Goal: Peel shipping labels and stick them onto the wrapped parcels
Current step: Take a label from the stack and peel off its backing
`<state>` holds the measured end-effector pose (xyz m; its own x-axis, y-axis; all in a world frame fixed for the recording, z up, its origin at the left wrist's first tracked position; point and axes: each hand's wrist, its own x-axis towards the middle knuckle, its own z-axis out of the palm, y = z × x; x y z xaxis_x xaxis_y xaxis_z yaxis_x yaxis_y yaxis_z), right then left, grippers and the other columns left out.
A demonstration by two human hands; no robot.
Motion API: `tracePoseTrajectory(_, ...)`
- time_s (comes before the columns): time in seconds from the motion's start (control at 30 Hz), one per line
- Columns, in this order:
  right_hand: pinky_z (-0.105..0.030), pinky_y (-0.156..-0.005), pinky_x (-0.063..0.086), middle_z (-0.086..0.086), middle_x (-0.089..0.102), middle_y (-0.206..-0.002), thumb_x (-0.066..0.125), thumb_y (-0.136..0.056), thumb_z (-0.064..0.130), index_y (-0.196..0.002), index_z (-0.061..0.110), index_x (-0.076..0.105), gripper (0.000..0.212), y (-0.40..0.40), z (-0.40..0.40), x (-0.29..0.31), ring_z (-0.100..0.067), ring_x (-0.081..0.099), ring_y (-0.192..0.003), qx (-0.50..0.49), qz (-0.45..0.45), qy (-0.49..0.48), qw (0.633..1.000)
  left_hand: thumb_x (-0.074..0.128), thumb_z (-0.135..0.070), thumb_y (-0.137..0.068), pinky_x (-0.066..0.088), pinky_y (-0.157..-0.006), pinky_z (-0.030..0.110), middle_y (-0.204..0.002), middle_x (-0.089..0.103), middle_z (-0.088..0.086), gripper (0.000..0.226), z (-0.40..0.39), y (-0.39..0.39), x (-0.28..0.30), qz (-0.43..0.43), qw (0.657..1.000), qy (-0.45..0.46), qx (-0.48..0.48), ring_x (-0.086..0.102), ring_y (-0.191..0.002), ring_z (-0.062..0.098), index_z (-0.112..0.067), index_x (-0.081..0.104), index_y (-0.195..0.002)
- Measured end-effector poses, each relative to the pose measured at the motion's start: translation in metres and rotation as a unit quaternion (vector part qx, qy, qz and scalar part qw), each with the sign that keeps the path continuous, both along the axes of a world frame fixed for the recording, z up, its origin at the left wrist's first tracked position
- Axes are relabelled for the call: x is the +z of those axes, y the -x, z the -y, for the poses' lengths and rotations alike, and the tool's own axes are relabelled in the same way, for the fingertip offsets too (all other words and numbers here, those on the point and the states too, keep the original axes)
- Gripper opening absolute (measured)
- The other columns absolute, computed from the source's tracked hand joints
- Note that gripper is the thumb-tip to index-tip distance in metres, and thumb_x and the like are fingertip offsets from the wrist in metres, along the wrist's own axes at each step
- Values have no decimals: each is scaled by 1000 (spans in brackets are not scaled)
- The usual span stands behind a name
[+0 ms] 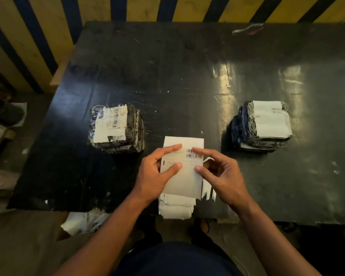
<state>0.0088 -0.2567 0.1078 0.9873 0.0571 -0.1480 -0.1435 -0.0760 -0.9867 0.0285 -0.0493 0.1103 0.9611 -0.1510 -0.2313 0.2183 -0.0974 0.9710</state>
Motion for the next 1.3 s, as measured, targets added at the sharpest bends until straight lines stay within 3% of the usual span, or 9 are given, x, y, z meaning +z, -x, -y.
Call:
tracePoseTrajectory(0.1, -52, -84, 62, -7, 75, -101, 74, -92, 4, -123, 19, 72, 35, -7, 1, 23, -36, 69, -92, -43, 42, -17, 998, 75, -3, -90, 62, -89, 33, -132, 63, -6, 49, -2, 1, 21, 42, 999, 1, -22, 65, -122, 11, -23, 66, -134)
tracePoseTrajectory(0.23, -43, -83, 64, -3, 75, -97, 71, -93, -1, -115, 13, 74, 26, -16, 4, 51, -22, 73, -91, -59, 82, -24, 995, 76, -1, -88, 62, -89, 34, -132, 63, -3, 52, -4, 6, 45, 66, 997, 14, -44, 65, -123, 15, -22, 65, -135)
tracePoseTrajectory(0.4, -35, -80, 64, 0, 74, -96, 72, -92, 2, -114, 16, 74, 25, -19, 3, 75, -24, 73, -91, 2, 128, -2, 992, 77, -20, -85, 64, -80, 32, -123, 70, -9, 43, 3, 3, 78, 85, 996, 13, -26, 71, -112, 16, -28, 70, -127)
tracePoseTrajectory(0.47, -36, -80, 64, -2, 74, -97, 70, -93, 2, -114, 14, 73, 25, -19, 3, 82, -26, 73, -91, -4, 153, 0, 988, 76, -17, -85, 63, -77, 27, -119, 71, -13, 42, 5, 0, 88, 101, 995, 5, -16, 72, -107, 12, -30, 70, -124)
tracePoseTrajectory(0.6, -43, -83, 64, -1, 75, -98, 65, -96, 1, -112, 14, 72, 22, -26, 9, 93, -27, 74, -93, -41, 189, 11, 981, 76, -9, -88, 63, -75, 26, -118, 73, -6, 42, 4, -2, 96, 122, 992, -10, -12, 72, -107, 13, -28, 71, -125)
tracePoseTrajectory(1.07, -44, -80, 64, 1, 74, -95, 69, -95, 5, -112, 11, 71, 19, -34, 16, 99, -27, 74, -92, -33, 207, 54, 976, 75, -27, -81, 62, -74, 22, -123, 68, -6, 42, 10, -1, 101, 131, 991, -35, -19, 70, -110, 8, -31, 70, -123)
tracePoseTrajectory(1.3, -49, -79, 63, -2, 73, -93, 70, -95, 3, -108, 11, 72, 16, -34, 17, 99, -28, 72, -89, -37, 198, 45, 979, 76, -18, -84, 61, -73, 20, -122, 68, -6, 40, 12, -3, 101, 131, 990, -41, -23, 70, -109, 6, -32, 70, -121)
